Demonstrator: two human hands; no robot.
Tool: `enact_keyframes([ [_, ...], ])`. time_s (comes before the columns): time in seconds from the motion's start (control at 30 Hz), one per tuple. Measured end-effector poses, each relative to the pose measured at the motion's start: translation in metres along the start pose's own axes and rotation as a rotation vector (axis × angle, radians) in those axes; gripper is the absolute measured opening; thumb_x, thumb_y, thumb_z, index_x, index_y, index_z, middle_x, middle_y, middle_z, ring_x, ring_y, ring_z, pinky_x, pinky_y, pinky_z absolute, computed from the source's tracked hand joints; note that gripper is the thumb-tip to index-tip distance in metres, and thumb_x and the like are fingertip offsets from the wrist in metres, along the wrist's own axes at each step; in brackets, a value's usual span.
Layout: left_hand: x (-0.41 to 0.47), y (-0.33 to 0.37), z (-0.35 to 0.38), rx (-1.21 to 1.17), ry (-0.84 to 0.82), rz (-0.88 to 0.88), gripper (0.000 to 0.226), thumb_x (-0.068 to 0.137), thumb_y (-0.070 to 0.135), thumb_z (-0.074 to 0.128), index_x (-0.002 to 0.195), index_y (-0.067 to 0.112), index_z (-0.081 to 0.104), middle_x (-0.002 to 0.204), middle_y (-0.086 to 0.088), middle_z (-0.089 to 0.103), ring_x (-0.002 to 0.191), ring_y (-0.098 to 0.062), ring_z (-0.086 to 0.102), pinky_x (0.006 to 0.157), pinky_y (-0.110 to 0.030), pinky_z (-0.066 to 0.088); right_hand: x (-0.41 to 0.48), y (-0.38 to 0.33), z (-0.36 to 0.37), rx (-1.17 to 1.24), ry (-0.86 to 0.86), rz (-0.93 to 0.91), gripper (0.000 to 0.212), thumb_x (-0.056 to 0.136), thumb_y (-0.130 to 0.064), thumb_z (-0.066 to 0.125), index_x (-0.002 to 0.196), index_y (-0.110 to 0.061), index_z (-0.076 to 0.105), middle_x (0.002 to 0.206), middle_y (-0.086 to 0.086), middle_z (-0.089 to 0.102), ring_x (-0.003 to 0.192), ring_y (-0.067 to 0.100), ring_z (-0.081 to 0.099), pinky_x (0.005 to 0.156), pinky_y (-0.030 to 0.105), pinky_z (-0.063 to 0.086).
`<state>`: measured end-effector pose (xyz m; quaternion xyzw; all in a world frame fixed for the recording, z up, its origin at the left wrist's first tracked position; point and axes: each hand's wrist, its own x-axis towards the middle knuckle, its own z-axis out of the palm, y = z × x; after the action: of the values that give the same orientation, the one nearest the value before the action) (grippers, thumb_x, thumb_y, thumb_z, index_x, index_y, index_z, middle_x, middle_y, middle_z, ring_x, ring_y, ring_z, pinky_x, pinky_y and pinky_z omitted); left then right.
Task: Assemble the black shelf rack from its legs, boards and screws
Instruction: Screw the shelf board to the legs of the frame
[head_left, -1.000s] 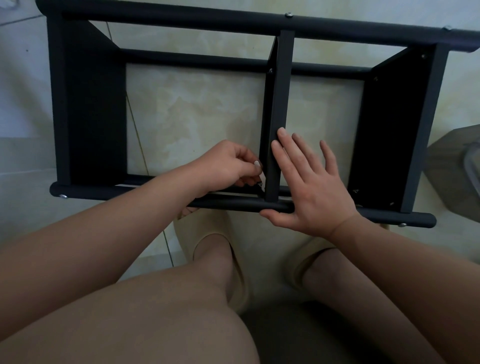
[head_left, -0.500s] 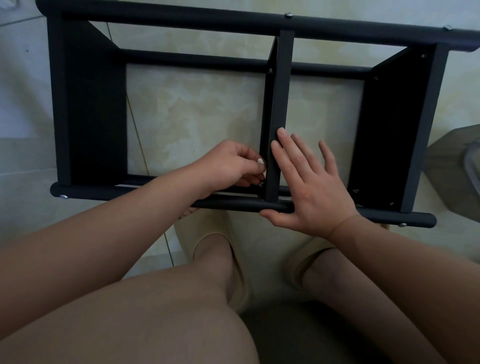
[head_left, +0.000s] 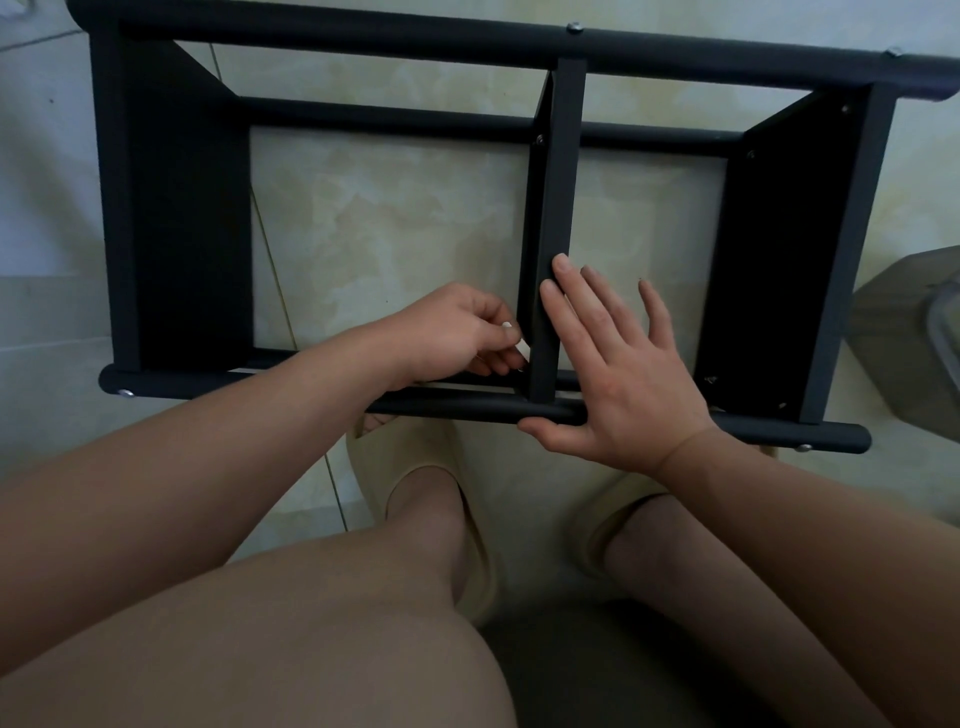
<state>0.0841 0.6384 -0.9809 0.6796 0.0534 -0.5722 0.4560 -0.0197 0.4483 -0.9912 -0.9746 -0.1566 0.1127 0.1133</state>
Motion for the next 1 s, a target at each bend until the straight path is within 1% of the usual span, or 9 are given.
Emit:
enact_keyframes([
  [0.1, -0.001, -0.001, -0.003, 0.036, -0.015, 0.003, 0.022, 0.101, 0.006, 0.054, 0.082, 0.013, 0.064, 0.075, 0.001, 0.073, 0.082, -0.018, 0.068, 0.089, -0.037, 0.054, 0.0, 0.0, 0.002, -0.027, 0.005, 0.006, 0.108, 0.083, -0.08, 0.046, 0.16, -0.008, 0.022, 0.169, 0.009, 0.014, 0.154, 0.036, 0.02, 0.114, 0.073, 0.017],
  [0.17, -0.002, -0.002, -0.004, 0.052, -0.027, 0.01, 0.021, 0.101, 0.006, 0.054, 0.083, 0.012, 0.064, 0.078, -0.001, 0.072, 0.083, -0.019, 0.067, 0.09, -0.039, 0.054, 0.0, 0.0, 0.003, -0.043, 0.005, 0.007, 0.108, 0.082, -0.081, 0.045, 0.16, -0.01, 0.021, 0.17, 0.008, 0.012, 0.154, 0.037, 0.018, 0.113, 0.076, 0.014],
  [0.3, -0.004, -0.005, -0.007, 0.091, -0.049, 0.026, 0.02, 0.101, 0.005, 0.054, 0.086, 0.012, 0.064, 0.082, -0.002, 0.072, 0.083, -0.017, 0.068, 0.088, -0.034, 0.055, 0.0, 0.0, 0.004, -0.055, -0.002, 0.01, 0.109, 0.082, -0.083, 0.043, 0.161, -0.012, 0.017, 0.17, 0.006, 0.009, 0.155, 0.039, 0.015, 0.111, 0.079, 0.013],
  [0.5, -0.003, -0.012, -0.01, 0.16, -0.088, 0.043, 0.02, 0.099, 0.004, 0.056, 0.086, 0.015, 0.066, 0.078, 0.004, 0.074, 0.076, -0.008, 0.069, 0.073, -0.02, 0.055, 0.001, 0.001, 0.004, -0.047, -0.006, 0.009, 0.109, 0.082, -0.083, 0.043, 0.161, -0.012, 0.017, 0.17, 0.006, 0.01, 0.154, 0.038, 0.016, 0.111, 0.079, 0.014],
  [0.57, -0.003, -0.015, -0.011, 0.182, -0.1, 0.055, 0.02, 0.098, 0.004, 0.057, 0.085, 0.016, 0.066, 0.077, 0.006, 0.074, 0.074, -0.004, 0.068, 0.069, -0.017, 0.052, 0.001, 0.001, 0.003, -0.041, -0.009, 0.007, 0.109, 0.082, -0.083, 0.043, 0.161, -0.012, 0.016, 0.17, 0.007, 0.01, 0.154, 0.037, 0.016, 0.111, 0.079, 0.015],
  [0.67, -0.005, -0.015, -0.01, 0.24, -0.117, 0.072, 0.02, 0.098, 0.004, 0.058, 0.084, 0.017, 0.065, 0.065, 0.018, 0.07, 0.059, 0.007, 0.059, 0.058, -0.008, 0.041, 0.001, 0.0, 0.003, -0.035, -0.008, 0.01, 0.108, 0.082, -0.082, 0.044, 0.16, -0.011, 0.019, 0.17, 0.007, 0.012, 0.154, 0.037, 0.019, 0.11, 0.078, 0.016],
  [0.77, -0.006, -0.017, -0.01, 0.306, -0.123, 0.065, 0.021, 0.097, 0.006, 0.06, 0.082, 0.019, 0.066, 0.055, 0.022, 0.061, 0.051, 0.007, 0.052, 0.052, -0.008, 0.037, 0.001, 0.0, 0.002, -0.032, -0.01, 0.009, 0.108, 0.082, -0.081, 0.044, 0.16, -0.011, 0.019, 0.17, 0.007, 0.012, 0.154, 0.037, 0.021, 0.11, 0.078, 0.017],
  [0.9, -0.006, -0.018, -0.01, 0.369, -0.144, 0.036, 0.02, 0.096, 0.013, 0.064, 0.08, 0.024, 0.068, 0.055, 0.019, 0.059, 0.052, 0.005, 0.05, 0.055, -0.011, 0.038, 0.001, 0.0, 0.002, -0.023, -0.017, 0.012, 0.108, 0.082, -0.081, 0.044, 0.16, -0.012, 0.018, 0.17, 0.006, 0.011, 0.153, 0.036, 0.022, 0.11, 0.077, 0.018],
  [1.0, -0.005, -0.014, -0.012, 0.42, -0.098, 0.056, 0.015, 0.095, 0.018, 0.067, 0.084, 0.028, 0.071, 0.073, 0.015, 0.069, 0.067, 0.0, 0.061, 0.068, -0.017, 0.045, 0.001, 0.0, 0.002, -0.015, -0.022, 0.014, 0.108, 0.082, -0.081, 0.045, 0.16, -0.011, 0.019, 0.17, 0.006, 0.01, 0.153, 0.036, 0.023, 0.111, 0.077, 0.019],
])
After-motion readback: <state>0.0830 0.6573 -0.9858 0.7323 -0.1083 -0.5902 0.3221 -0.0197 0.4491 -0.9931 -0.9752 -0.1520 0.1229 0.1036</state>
